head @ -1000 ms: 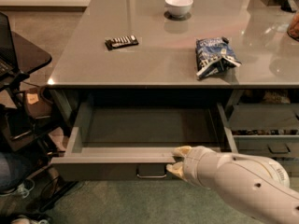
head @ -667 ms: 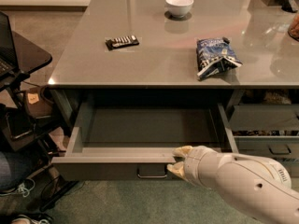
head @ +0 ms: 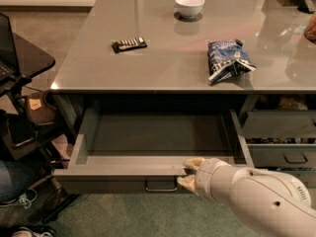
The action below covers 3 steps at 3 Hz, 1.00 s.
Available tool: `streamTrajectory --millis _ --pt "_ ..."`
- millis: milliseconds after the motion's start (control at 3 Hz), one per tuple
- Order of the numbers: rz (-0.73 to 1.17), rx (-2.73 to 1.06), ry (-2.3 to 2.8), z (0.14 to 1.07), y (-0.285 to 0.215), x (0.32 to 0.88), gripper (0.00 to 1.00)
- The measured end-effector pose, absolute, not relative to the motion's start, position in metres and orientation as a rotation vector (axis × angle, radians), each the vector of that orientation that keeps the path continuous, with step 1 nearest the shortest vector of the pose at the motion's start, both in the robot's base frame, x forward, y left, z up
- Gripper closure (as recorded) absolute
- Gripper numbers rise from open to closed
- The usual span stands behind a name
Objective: Open top drawer
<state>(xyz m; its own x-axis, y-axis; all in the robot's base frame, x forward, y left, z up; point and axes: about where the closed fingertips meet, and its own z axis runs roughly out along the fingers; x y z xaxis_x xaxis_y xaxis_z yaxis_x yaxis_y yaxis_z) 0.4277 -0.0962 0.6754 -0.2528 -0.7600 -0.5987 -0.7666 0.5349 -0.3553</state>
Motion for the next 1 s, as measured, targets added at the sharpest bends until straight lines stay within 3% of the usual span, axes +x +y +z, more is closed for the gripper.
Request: streamTrajectory --millis 1000 --pt "0.023 -1.221 2.033 0.6703 -0.0952 0.4156 1.00"
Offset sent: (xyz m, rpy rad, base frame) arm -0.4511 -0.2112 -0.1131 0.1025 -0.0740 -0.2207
